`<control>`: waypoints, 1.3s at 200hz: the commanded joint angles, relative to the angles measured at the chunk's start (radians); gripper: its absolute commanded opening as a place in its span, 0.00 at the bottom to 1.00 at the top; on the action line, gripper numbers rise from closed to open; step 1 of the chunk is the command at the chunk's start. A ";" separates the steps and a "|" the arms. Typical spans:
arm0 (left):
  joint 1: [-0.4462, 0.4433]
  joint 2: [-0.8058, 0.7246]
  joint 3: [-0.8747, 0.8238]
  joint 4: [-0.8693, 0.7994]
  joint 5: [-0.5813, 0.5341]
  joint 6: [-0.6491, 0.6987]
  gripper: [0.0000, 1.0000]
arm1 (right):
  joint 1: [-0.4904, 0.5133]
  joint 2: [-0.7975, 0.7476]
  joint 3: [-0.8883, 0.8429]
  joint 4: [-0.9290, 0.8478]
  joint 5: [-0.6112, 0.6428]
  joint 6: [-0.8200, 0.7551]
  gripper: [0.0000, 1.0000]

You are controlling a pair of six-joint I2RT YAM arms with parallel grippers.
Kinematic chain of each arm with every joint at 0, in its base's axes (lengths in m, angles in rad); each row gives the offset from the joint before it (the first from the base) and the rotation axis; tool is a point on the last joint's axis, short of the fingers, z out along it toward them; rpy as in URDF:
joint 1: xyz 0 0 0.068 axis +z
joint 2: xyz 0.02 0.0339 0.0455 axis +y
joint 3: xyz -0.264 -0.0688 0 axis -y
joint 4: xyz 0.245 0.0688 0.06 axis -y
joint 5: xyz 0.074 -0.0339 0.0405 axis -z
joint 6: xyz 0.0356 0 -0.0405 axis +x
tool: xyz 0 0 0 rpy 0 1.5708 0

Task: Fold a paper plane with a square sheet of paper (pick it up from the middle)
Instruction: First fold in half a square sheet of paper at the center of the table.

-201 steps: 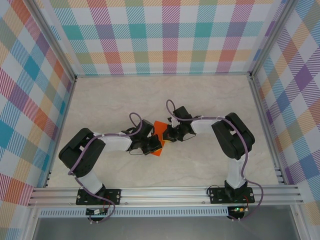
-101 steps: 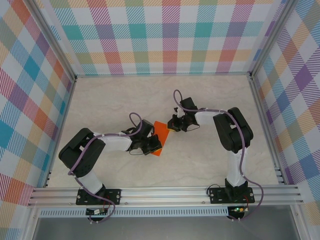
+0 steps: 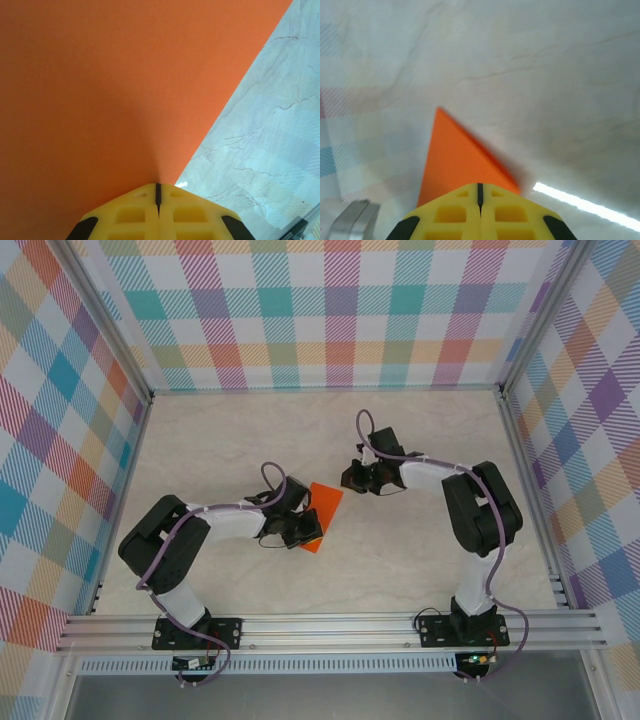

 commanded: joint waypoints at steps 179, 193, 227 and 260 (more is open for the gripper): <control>0.019 0.126 0.102 0.113 0.039 0.135 0.03 | 0.065 0.153 0.042 -0.114 -0.001 -0.004 0.00; 0.019 0.123 0.088 0.100 0.029 0.143 0.03 | 0.065 0.155 0.042 -0.119 0.005 -0.005 0.00; 0.019 0.092 0.007 0.109 0.030 0.139 0.03 | 0.064 0.161 0.046 -0.139 0.027 -0.007 0.00; 0.019 0.074 -0.115 0.199 0.069 0.094 0.03 | 0.065 0.179 0.060 -0.163 0.043 -0.009 0.00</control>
